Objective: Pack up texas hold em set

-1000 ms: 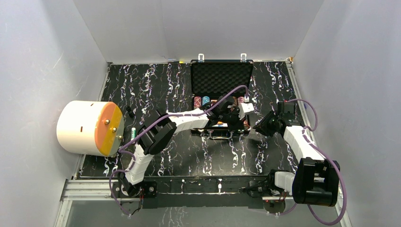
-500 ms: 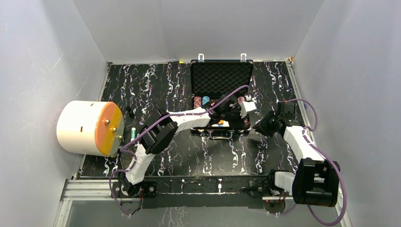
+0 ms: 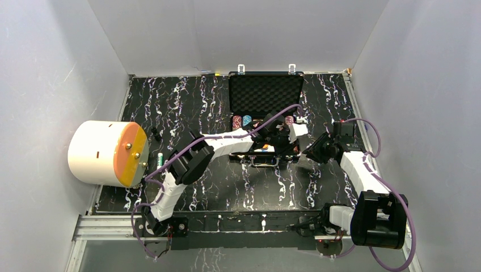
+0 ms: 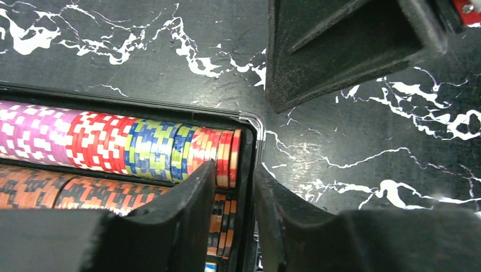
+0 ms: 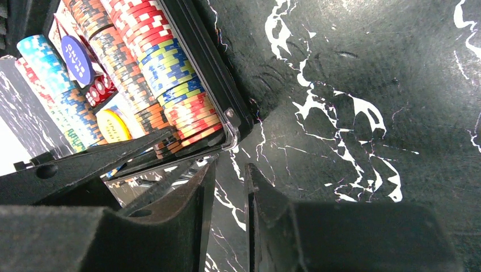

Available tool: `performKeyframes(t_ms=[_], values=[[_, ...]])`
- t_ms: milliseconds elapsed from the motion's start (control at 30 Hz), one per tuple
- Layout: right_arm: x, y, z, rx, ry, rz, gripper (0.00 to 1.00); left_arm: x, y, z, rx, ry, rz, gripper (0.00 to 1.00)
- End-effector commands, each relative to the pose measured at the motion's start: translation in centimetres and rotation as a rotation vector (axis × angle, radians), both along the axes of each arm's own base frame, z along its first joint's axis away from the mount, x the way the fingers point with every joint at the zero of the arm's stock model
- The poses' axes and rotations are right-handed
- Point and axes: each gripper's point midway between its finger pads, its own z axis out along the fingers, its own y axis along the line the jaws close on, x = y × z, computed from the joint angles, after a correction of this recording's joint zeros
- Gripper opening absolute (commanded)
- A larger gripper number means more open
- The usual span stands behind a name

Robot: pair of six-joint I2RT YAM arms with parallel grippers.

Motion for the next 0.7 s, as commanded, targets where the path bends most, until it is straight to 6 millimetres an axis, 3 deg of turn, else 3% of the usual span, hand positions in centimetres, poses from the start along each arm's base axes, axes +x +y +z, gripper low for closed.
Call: performKeyframes(t_ms=[0,200,367,467,667], values=[[0.4,0.1,0.8,0.003,-0.048,0.011,0.34,0.4,-0.1,1.6,-0.011,-0.022,-0.015,0.34],[1.4,1.2,2.2,0.039,-0.127,0.097,0.35,0.3,-0.2,5.0,-0.083,-0.025,-0.01,0.37],[2.5,2.2,3.7,0.07,-0.181,0.186,0.35,1.7,0.9,9.3,-0.183,-0.006,0.075,0.41],[3.3,2.1,4.5,0.055,-0.205,0.194,0.36,3.5,3.5,11.9,-0.236,0.014,0.198,0.48],[4.4,2.1,5.7,0.048,-0.238,0.21,0.41,5.7,11.8,15.5,-0.338,0.086,0.483,0.72]])
